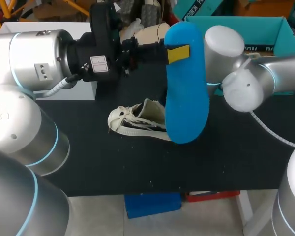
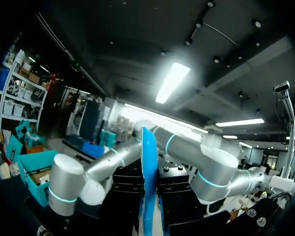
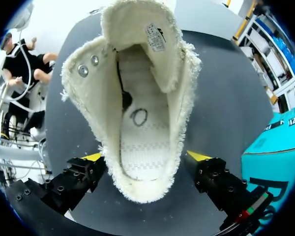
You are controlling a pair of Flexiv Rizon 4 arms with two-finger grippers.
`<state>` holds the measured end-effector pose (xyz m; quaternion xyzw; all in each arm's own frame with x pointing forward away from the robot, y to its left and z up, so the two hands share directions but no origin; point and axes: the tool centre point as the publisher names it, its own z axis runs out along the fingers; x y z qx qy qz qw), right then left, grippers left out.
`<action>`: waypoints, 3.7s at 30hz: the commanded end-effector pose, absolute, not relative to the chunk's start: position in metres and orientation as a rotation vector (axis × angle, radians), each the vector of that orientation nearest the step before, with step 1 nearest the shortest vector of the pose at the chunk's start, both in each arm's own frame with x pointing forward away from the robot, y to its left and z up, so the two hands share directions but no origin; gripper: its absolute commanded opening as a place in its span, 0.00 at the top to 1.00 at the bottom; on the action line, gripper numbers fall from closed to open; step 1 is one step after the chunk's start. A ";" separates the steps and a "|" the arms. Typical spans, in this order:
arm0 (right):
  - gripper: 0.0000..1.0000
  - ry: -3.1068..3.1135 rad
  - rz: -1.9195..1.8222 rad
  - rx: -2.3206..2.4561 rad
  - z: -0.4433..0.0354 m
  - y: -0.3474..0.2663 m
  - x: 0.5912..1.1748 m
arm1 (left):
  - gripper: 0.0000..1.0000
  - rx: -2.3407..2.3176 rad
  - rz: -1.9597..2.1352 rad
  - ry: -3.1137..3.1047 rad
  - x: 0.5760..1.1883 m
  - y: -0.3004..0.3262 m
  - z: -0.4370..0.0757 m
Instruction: Take the shoe out of the shoebox, open the shoe tongue, remove and reinsert the insole, then place the shoe into the shoebox
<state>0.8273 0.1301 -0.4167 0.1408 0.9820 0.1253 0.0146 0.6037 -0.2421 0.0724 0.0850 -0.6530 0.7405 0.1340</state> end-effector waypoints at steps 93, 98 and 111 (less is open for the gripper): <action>0.00 2.582 1.437 0.266 -0.418 0.110 0.825 | 1.00 0.258 2.154 -1.892 0.600 -0.245 0.072; 0.00 2.657 1.255 0.263 -0.402 0.109 0.825 | 1.00 0.258 2.154 -1.892 0.600 -0.245 0.072; 0.00 2.894 0.541 0.287 -0.381 0.129 0.832 | 1.00 0.258 2.154 -1.892 0.600 -0.245 0.072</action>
